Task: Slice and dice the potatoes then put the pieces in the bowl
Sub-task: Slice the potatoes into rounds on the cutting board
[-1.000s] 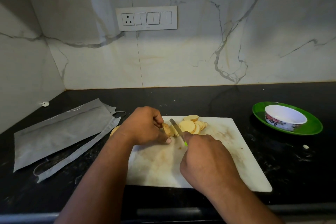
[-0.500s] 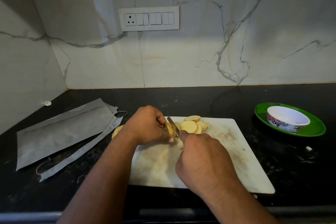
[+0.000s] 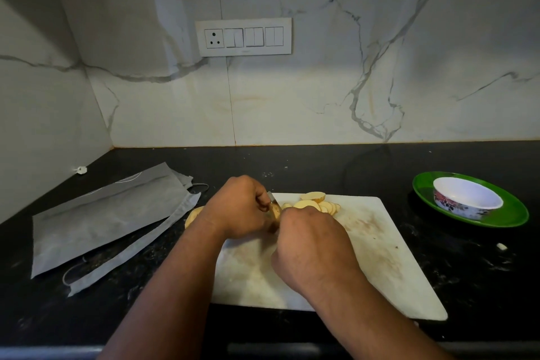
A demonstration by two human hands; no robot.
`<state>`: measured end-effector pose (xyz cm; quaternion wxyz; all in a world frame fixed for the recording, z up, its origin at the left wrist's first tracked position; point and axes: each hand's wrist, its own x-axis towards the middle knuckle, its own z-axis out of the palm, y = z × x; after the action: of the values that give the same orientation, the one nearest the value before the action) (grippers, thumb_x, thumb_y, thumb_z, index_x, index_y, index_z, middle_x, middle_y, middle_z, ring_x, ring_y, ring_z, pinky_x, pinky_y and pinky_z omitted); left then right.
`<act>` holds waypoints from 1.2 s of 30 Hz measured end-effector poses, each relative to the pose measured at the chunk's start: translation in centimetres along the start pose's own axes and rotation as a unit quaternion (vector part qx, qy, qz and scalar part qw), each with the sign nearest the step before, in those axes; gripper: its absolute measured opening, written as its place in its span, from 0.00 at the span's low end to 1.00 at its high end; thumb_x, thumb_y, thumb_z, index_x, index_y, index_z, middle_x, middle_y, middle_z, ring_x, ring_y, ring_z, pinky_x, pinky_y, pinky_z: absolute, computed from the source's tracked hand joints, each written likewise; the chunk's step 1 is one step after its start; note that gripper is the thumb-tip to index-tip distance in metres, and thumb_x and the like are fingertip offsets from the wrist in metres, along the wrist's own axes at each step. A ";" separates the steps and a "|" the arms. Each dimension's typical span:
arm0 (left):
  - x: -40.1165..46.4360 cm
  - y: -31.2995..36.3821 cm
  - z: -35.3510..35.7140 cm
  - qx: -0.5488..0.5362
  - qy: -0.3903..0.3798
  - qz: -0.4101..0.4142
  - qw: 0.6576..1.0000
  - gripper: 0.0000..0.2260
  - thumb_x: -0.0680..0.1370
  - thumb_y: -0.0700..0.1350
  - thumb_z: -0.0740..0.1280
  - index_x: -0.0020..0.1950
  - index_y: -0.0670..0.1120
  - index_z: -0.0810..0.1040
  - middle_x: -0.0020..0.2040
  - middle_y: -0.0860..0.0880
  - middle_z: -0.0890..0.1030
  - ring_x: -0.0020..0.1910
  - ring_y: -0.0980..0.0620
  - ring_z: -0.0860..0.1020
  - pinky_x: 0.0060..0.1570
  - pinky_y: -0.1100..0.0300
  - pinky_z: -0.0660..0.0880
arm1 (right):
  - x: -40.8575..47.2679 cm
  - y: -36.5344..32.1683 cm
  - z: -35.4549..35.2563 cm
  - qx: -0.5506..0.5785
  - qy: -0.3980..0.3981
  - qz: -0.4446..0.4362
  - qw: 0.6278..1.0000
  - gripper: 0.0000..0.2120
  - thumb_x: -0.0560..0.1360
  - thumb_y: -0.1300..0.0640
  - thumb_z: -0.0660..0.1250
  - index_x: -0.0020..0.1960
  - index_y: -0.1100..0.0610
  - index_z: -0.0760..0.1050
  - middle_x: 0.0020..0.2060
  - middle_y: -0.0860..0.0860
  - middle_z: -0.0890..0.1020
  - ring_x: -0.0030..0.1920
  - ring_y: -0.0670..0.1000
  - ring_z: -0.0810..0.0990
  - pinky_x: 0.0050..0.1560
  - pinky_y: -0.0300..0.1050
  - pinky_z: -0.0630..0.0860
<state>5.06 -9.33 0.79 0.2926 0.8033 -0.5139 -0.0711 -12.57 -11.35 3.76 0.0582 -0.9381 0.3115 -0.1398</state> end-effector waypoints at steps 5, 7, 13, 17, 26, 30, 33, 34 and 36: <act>0.0 0.1 -0.2 -0.001 -0.002 -0.005 1.000 0.09 0.65 0.46 0.84 0.38 0.48 0.86 0.37 0.53 0.85 0.38 0.52 0.84 0.42 0.49 0.84 | -0.6 0.4 0.5 -0.006 0.000 -0.009 1.000 0.10 0.76 0.58 0.63 0.57 0.54 0.76 0.47 0.51 0.80 0.38 0.50 0.71 0.37 0.41 0.71; 0.0 0.3 -0.1 0.003 -0.002 -0.005 1.000 0.09 0.64 0.46 0.84 0.38 0.48 0.86 0.37 0.53 0.85 0.38 0.53 0.84 0.42 0.50 0.84 | -0.8 0.5 0.6 -0.009 0.000 -0.005 1.000 0.11 0.76 0.58 0.63 0.58 0.53 0.75 0.47 0.51 0.80 0.38 0.50 0.71 0.37 0.42 0.70; -0.1 0.0 -0.4 -0.012 -0.020 -0.015 1.000 0.11 0.63 0.47 0.86 0.39 0.47 0.87 0.38 0.56 0.86 0.37 0.59 0.84 0.44 0.52 0.85 | -2.0 0.5 0.7 0.009 -0.027 -0.010 1.000 0.15 0.75 0.59 0.65 0.61 0.52 0.75 0.49 0.50 0.81 0.44 0.51 0.79 0.39 0.41 0.71; 0.0 0.0 -0.3 -0.002 -0.016 -0.003 1.000 0.11 0.64 0.48 0.86 0.40 0.49 0.87 0.38 0.55 0.86 0.38 0.56 0.84 0.44 0.51 0.85 | -1.8 0.4 0.5 0.000 -0.033 -0.008 0.999 0.13 0.75 0.60 0.64 0.59 0.53 0.76 0.48 0.51 0.81 0.43 0.51 0.78 0.39 0.42 0.71; 0.3 0.9 0.7 0.027 0.004 0.025 0.999 0.04 0.69 0.43 0.78 0.42 0.48 0.87 0.39 0.54 0.85 0.40 0.56 0.83 0.47 0.52 0.84 | 0.6 0.6 0.9 -0.037 -0.057 -0.010 0.998 0.08 0.76 0.60 0.65 0.54 0.54 0.78 0.41 0.50 0.75 0.40 0.50 0.75 0.43 0.43 0.77; 0.5 0.5 0.5 0.032 -0.004 0.009 0.999 0.06 0.67 0.46 0.80 0.40 0.48 0.86 0.37 0.53 0.85 0.38 0.53 0.83 0.43 0.50 0.84 | 0.2 1.0 1.1 -0.046 -0.069 -0.015 0.996 0.08 0.76 0.61 0.64 0.53 0.54 0.78 0.45 0.52 0.80 0.39 0.50 0.73 0.40 0.43 0.74; 0.2 0.3 0.2 0.020 -0.015 0.002 1.000 0.10 0.65 0.51 0.83 0.39 0.49 0.86 0.37 0.55 0.85 0.37 0.55 0.84 0.43 0.50 0.84 | -0.4 1.4 0.9 -0.048 -0.070 -0.019 0.996 0.08 0.76 0.61 0.63 0.53 0.55 0.77 0.48 0.52 0.80 0.39 0.51 0.71 0.40 0.43 0.71; 0.1 0.4 0.2 0.018 -0.016 0.002 1.000 0.11 0.64 0.52 0.84 0.40 0.50 0.86 0.37 0.55 0.85 0.37 0.55 0.84 0.44 0.50 0.84 | -0.6 1.6 0.9 -0.047 -0.070 -0.019 0.996 0.08 0.76 0.61 0.63 0.53 0.55 0.77 0.48 0.51 0.80 0.39 0.50 0.71 0.40 0.42 0.71; 0.0 0.6 0.1 0.030 -0.019 0.003 0.999 0.12 0.64 0.52 0.84 0.40 0.50 0.86 0.38 0.54 0.85 0.38 0.55 0.84 0.45 0.50 0.84 | -1.1 1.7 0.9 -0.044 -0.068 -0.019 0.997 0.08 0.76 0.61 0.63 0.53 0.54 0.76 0.47 0.51 0.79 0.38 0.49 0.71 0.39 0.42 0.70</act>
<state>4.57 -9.56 1.01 0.2591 0.8088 -0.5233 -0.0701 -14.08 -12.04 2.29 0.0349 -0.9527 0.2952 -0.0631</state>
